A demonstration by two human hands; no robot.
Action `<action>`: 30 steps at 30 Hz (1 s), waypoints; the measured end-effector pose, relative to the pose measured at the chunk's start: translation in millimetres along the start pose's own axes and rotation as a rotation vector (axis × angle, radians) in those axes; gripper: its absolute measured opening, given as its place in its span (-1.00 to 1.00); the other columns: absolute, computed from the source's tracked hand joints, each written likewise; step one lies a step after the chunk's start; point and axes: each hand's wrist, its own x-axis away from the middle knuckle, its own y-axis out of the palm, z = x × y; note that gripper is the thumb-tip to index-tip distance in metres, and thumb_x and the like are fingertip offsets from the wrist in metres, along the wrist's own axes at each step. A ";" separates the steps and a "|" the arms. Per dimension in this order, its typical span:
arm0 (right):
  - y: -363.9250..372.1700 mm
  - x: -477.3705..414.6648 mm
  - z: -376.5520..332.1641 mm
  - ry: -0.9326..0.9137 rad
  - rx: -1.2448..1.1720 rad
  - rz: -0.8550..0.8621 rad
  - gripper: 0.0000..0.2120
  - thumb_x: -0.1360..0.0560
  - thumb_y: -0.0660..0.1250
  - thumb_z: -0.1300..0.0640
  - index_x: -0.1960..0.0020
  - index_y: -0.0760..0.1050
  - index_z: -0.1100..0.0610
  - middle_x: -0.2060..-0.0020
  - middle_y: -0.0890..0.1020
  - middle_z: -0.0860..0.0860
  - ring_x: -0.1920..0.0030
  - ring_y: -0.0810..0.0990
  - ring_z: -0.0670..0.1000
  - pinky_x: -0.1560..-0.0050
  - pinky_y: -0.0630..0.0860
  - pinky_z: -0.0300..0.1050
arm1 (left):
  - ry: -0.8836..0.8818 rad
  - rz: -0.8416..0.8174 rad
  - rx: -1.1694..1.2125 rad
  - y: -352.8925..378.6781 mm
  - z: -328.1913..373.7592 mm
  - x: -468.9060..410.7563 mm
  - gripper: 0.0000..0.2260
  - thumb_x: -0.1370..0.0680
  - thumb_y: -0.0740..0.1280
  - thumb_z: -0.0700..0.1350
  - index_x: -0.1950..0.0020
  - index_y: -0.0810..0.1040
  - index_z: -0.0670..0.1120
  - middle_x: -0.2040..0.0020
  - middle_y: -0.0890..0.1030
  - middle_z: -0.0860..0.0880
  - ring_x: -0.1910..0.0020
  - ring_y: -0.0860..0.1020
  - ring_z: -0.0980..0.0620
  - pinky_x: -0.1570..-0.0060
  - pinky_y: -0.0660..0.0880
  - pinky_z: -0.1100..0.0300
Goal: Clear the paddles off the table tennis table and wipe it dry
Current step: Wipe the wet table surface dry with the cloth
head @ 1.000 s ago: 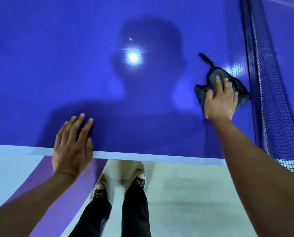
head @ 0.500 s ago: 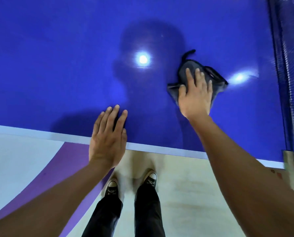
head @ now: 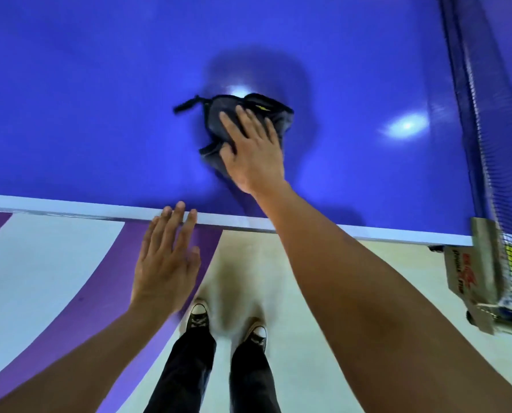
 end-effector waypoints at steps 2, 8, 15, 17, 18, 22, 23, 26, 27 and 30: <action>-18.8 25.5 61.4 0.133 0.024 -0.016 -0.42 -0.60 0.08 -0.11 -0.62 0.18 -0.12 -0.62 0.19 -0.02 -0.62 0.11 -0.01 -0.61 -0.08 0.05 | -0.029 -0.003 0.022 2.6 3.2 -0.3 -0.46 -0.61 0.09 -0.05 -0.59 0.25 -0.18 -0.61 0.23 -0.19 -0.59 0.19 -0.22 -0.55 0.13 -0.19; -66.7 119.9 233.2 0.486 0.049 0.020 -0.41 -0.62 0.03 -0.13 -0.64 0.11 -0.12 -0.64 0.12 0.01 -0.63 0.06 0.03 -0.62 -0.09 0.11 | -0.068 0.053 -0.002 10.5 10.3 -3.4 -0.47 -0.61 0.12 -0.04 -0.54 0.29 -0.24 -0.56 0.27 -0.26 -0.56 0.20 -0.30 -0.53 0.13 -0.25; -83.2 155.3 312.2 0.636 0.088 0.075 -0.34 -0.56 -0.06 -0.15 -0.65 0.12 -0.03 -0.63 0.13 0.11 -0.62 0.09 0.12 -0.62 -0.07 0.14 | -0.095 0.139 0.005 27.1 7.3 -3.4 -0.46 -0.61 0.13 -0.03 -0.56 0.27 -0.24 -0.57 0.24 -0.27 -0.58 0.15 -0.32 -0.57 0.03 -0.23; -80.3 151.5 305.3 0.653 0.095 0.083 -0.34 -0.56 -0.07 -0.13 -0.65 0.10 -0.01 -0.63 0.12 0.12 -0.62 0.07 0.12 -0.62 -0.10 0.15 | -0.079 0.134 0.007 27.7 3.9 -3.4 -0.45 -0.61 0.13 -0.03 -0.56 0.26 -0.24 -0.57 0.24 -0.26 -0.58 0.15 -0.32 -0.56 0.04 -0.24; -78.2 148.9 298.5 0.663 0.097 0.088 -0.34 -0.57 -0.07 -0.12 -0.65 0.10 0.00 -0.63 0.12 0.12 -0.63 0.07 0.12 -0.62 -0.10 0.16 | -0.067 0.136 0.007 26.5 3.6 -3.6 -0.46 -0.61 0.15 -0.05 -0.56 0.27 -0.24 -0.57 0.24 -0.26 -0.57 0.16 -0.32 -0.56 0.06 -0.25; -57.3 133.5 233.2 0.549 0.117 0.105 -0.34 -0.57 -0.06 -0.12 -0.65 0.12 0.02 -0.63 0.15 0.13 -0.62 0.10 0.13 -0.61 -0.07 0.17 | -0.017 0.106 -0.005 20.8 -1.7 -0.9 -0.43 -0.58 0.19 -0.09 -0.57 0.25 -0.25 -0.58 0.23 -0.26 -0.58 0.17 -0.31 -0.53 0.12 -0.27; -48.4 125.4 208.2 0.477 0.131 0.114 -0.34 -0.57 -0.06 -0.13 -0.64 0.13 0.01 -0.63 0.16 0.12 -0.62 0.11 0.13 -0.61 -0.06 0.16 | 0.004 0.095 0.002 18.0 -3.5 -0.4 -0.43 -0.59 0.18 -0.09 -0.58 0.25 -0.25 -0.58 0.23 -0.26 -0.58 0.17 -0.30 -0.53 0.12 -0.26; -25.1 92.8 118.8 0.288 0.108 0.081 -0.36 -0.58 -0.04 -0.12 -0.64 0.15 0.00 -0.62 0.18 0.09 -0.62 0.10 0.08 -0.62 -0.07 0.13 | 0.055 0.053 0.009 6.2 -10.2 0.8 -0.44 -0.60 0.12 -0.10 -0.60 0.23 -0.22 -0.60 0.19 -0.26 -0.59 0.17 -0.27 -0.54 0.15 -0.23; -17.8 84.1 87.1 0.232 0.100 0.076 -0.37 -0.58 -0.02 -0.12 -0.63 0.18 0.00 -0.62 0.21 0.08 -0.62 0.12 0.08 -0.62 -0.05 0.13 | 0.059 0.042 0.023 2.4 -13.0 2.0 -0.44 -0.58 0.12 -0.12 -0.60 0.24 -0.21 -0.60 0.18 -0.26 -0.59 0.18 -0.26 -0.53 0.18 -0.21; 11.7 68.7 -9.8 0.032 0.070 0.115 -0.40 -0.55 0.07 -0.08 -0.58 0.32 0.02 -0.56 0.34 0.09 -0.57 0.26 0.10 -0.58 0.07 0.16 | -0.017 0.046 0.083 -6.1 -21.2 10.1 -0.42 -0.54 0.14 -0.18 -0.58 0.25 -0.23 -0.58 0.22 -0.26 -0.57 0.22 -0.24 -0.48 0.28 -0.20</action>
